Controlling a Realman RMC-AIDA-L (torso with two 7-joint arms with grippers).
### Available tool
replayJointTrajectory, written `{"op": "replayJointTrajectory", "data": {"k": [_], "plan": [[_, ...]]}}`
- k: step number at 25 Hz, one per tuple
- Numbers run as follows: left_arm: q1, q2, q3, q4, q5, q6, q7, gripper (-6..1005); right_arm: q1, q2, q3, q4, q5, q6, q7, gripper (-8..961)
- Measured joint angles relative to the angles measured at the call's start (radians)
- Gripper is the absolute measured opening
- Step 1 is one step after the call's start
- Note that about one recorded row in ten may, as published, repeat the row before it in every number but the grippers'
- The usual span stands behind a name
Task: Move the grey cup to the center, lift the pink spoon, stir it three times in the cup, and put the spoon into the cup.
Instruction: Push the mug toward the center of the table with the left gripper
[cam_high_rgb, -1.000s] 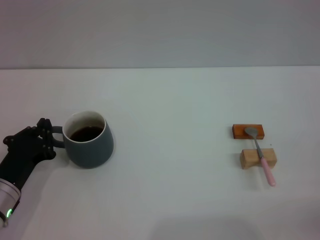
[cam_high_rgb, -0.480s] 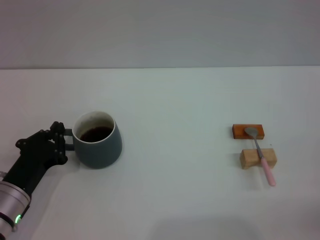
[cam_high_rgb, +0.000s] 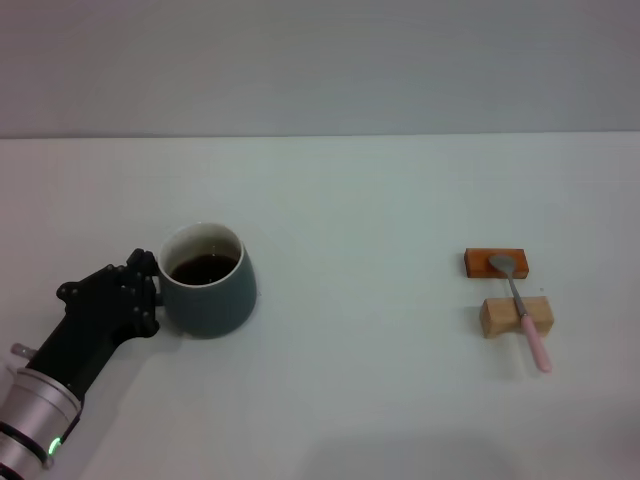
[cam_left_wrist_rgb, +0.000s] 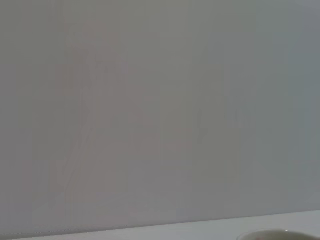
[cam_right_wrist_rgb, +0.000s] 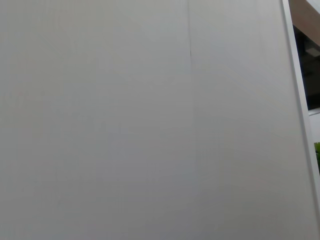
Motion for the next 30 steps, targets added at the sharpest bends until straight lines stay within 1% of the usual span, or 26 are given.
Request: {"op": "replayJointTrajectory", "data": {"k": [7,10,18,19,20,21,23,24,25,26,30], "plan": [[0.004,0.000,0.037,0.021,-0.001,-0.001,0.000,54,0.000,-0.001,0.000,0.000,0.000,0.000,0.000,757],[0.004,0.000,0.067,0.033,-0.001,-0.004,0.000,54,0.000,-0.001,0.000,0.000,0.000,0.000,0.001,757],[0.007,0.000,0.091,0.044,-0.002,-0.005,0.000,54,0.000,-0.002,0.000,0.000,-0.003,0.001,0.003,756],[0.008,0.000,0.090,0.044,-0.002,-0.005,0.000,54,0.000,-0.002,0.000,0.000,-0.003,0.002,0.003,756],[0.002,0.004,0.044,0.039,-0.005,-0.006,0.000,53,0.000,-0.002,-0.002,0.000,-0.004,0.002,0.003,756],[0.002,0.004,0.044,0.039,-0.005,-0.006,0.000,53,0.000,-0.002,-0.002,0.000,-0.004,0.002,0.003,756],[-0.004,0.008,0.011,0.034,-0.006,-0.007,0.000,53,0.000,-0.003,-0.003,0.000,-0.005,0.001,0.003,756],[-0.014,0.009,-0.010,0.023,-0.006,-0.009,0.002,53,0.000,-0.003,-0.003,0.000,-0.006,0.001,0.003,756],[-0.040,0.009,-0.030,-0.007,-0.006,-0.018,0.001,53,0.000,-0.003,-0.003,0.000,-0.006,0.000,0.003,756],[-0.040,0.009,-0.030,-0.007,-0.006,-0.018,0.001,53,0.000,-0.003,-0.003,0.000,-0.006,0.000,0.003,756],[-0.102,0.009,-0.035,-0.070,0.003,-0.054,-0.004,53,-0.002,-0.002,-0.003,0.001,-0.006,-0.007,0.003,756]]}}
